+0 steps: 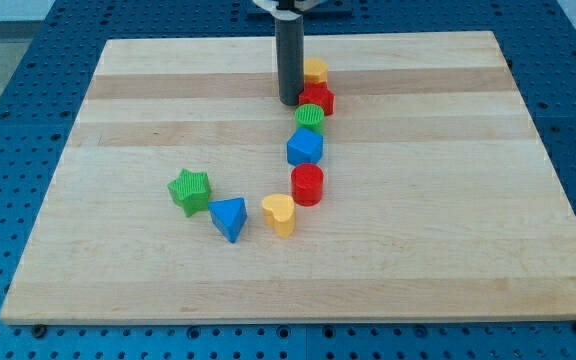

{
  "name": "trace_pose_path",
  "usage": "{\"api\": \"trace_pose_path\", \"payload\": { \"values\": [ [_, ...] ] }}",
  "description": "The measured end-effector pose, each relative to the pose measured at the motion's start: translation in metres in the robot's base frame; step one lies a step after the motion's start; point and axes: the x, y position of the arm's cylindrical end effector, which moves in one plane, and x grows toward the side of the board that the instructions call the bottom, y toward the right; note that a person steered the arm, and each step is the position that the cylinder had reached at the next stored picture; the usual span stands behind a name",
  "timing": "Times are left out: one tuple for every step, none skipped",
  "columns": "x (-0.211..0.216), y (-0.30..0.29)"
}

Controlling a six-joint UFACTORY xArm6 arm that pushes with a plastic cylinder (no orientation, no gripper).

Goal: Move the yellow hexagon away from the top side of the red star

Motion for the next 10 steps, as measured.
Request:
{"api": "trace_pose_path", "payload": {
  "values": [
    [-0.009, -0.036],
    [-0.015, -0.035],
    [-0.050, -0.031],
    [-0.050, -0.029],
    [-0.050, 0.013],
    [-0.050, 0.090],
    [-0.049, 0.109],
    [-0.049, 0.109],
    [-0.049, 0.118],
    [-0.049, 0.118]
  ]
}}
